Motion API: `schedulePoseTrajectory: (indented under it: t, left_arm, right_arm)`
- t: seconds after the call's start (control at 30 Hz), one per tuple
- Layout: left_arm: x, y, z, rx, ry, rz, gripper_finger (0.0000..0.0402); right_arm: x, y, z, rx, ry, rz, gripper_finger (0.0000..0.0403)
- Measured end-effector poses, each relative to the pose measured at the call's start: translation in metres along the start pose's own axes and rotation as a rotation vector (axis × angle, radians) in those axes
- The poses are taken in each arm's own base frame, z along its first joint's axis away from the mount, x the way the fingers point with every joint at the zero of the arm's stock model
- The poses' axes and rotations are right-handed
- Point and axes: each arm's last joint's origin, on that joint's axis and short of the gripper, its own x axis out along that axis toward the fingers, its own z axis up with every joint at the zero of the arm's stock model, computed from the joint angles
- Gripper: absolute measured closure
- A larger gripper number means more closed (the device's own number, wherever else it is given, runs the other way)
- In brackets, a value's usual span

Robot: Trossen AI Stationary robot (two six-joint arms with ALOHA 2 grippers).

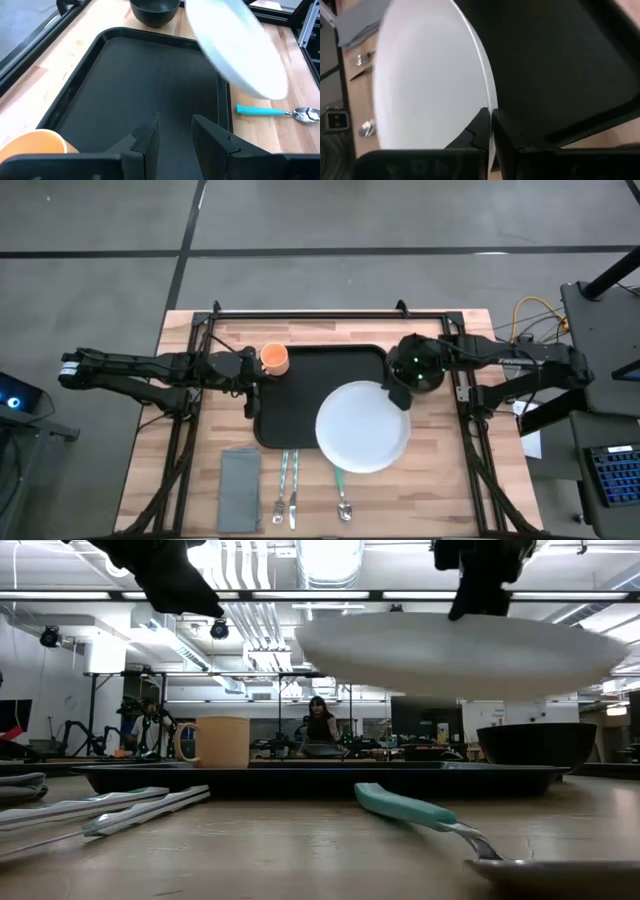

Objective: Set up tray
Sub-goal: Put the white plate on the black serving tray to the bottom right of the orange mug

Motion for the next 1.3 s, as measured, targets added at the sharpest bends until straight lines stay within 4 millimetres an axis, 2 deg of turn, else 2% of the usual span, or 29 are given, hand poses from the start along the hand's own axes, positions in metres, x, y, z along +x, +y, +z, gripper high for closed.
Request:
schedulePoseTrajectory:
  t: [0.17,0.37,0.57,0.7,0.8,1.03,1.3]
  left_arm:
    - [0.000,0.000,-0.001,0.000,0.002,0.000,0.0306]
    - [0.000,0.000,-0.001,0.000,0.002,0.000,0.0306]
    - [0.001,0.000,-0.001,0.000,0.002,0.000,0.0306]
    - [0.001,0.000,-0.001,0.001,0.004,0.001,0.0306]
    - [0.001,0.000,-0.001,0.001,0.004,0.001,0.0306]
    - [0.001,0.000,-0.002,0.001,0.007,0.002,0.0306]
    - [0.001,0.000,-0.002,0.001,0.008,0.002,0.0306]
  right_arm:
    - [0.020,-0.015,0.016,-0.005,-0.022,0.033,0.0395]
    - [0.051,-0.042,0.042,-0.010,0.044,0.074,0.0395]
    - [0.071,-0.066,0.079,-0.024,0.044,0.081,0.0395]
    - [0.080,-0.076,0.108,-0.068,0.025,0.070,0.0395]
    - [0.089,-0.084,0.122,-0.084,0.027,0.065,0.0395]
    - [0.123,-0.106,0.124,-0.060,0.094,0.050,0.0395]
    - [0.151,-0.130,0.123,-0.050,0.114,0.026,0.0395]
